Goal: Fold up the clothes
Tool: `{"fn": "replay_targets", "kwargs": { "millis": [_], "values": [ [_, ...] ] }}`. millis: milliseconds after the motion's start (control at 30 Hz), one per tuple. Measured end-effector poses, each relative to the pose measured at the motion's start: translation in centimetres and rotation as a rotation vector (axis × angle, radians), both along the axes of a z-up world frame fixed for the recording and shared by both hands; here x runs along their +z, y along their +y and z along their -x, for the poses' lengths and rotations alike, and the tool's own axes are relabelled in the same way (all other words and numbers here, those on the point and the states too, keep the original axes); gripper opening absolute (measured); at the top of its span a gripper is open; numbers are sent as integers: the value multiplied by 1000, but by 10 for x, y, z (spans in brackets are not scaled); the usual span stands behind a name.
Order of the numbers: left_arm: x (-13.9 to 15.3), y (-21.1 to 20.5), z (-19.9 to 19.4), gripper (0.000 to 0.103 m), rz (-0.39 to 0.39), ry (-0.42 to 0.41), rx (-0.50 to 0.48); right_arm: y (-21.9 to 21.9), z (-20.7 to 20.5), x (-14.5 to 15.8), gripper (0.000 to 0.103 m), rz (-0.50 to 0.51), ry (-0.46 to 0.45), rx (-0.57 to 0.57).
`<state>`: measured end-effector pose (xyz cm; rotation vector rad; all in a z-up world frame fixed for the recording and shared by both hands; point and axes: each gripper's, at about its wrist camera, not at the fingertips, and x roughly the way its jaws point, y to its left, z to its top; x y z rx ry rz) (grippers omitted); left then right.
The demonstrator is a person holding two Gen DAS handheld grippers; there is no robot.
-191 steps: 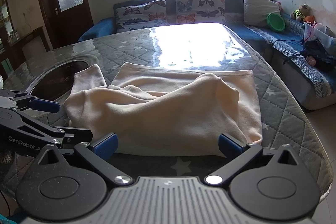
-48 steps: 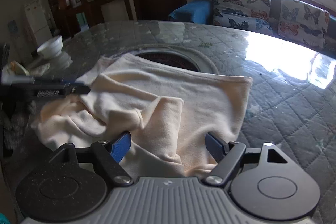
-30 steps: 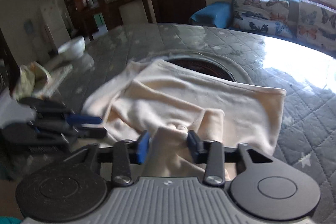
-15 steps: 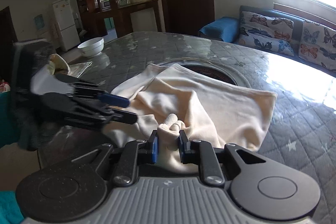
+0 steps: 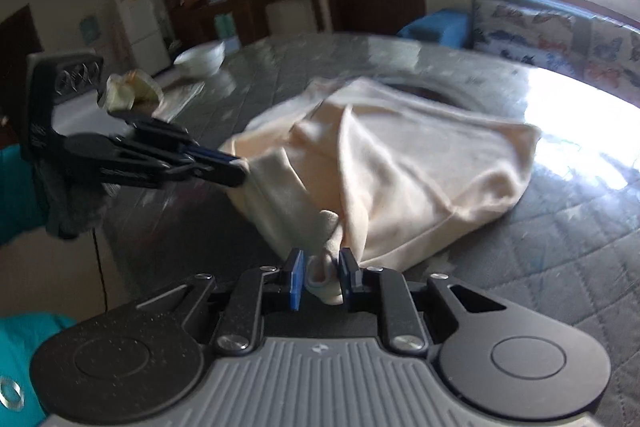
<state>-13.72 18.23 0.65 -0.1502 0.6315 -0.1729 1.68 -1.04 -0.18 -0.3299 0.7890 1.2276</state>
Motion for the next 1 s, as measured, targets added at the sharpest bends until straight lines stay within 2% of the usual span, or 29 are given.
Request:
{"fn": "replay_targets", "kwargs": {
  "millis": [33, 200, 267, 300, 467, 667, 800, 867, 900, 1000],
  "values": [
    [-2, -4, 6, 9, -8, 4, -21, -1, 0, 1, 22, -2, 2, 4],
    [-16, -15, 21, 9, -36, 43, -81, 4, -8, 19, 25, -49, 32, 23],
    [-19, -16, 23, 9, -45, 45, -90, 13, -11, 27, 35, -62, 16, 36],
    [-20, -16, 24, 9, -49, 46, -95, 19, -14, 31, 44, -69, 5, 44],
    [-26, -13, 24, 9, -31, 49, -85, 80, -34, 41, 45, -54, -56, 70],
    [-26, -11, 25, 10, -16, 50, -68, 149, -67, 14, 45, 1, -32, 22],
    [-27, -10, 26, 10, -5, 51, -57, 179, -79, -6, 45, 48, -25, 11],
    [-27, -10, 26, 10, -2, 52, -52, 190, -81, -15, 44, 69, -43, 6],
    [-26, -11, 26, 10, -2, 52, -51, 194, -81, -19, 40, 82, -59, 6],
    [-25, -11, 26, 10, -5, 55, -48, 198, -81, -25, 8, 103, -87, 4]
  ]
}}
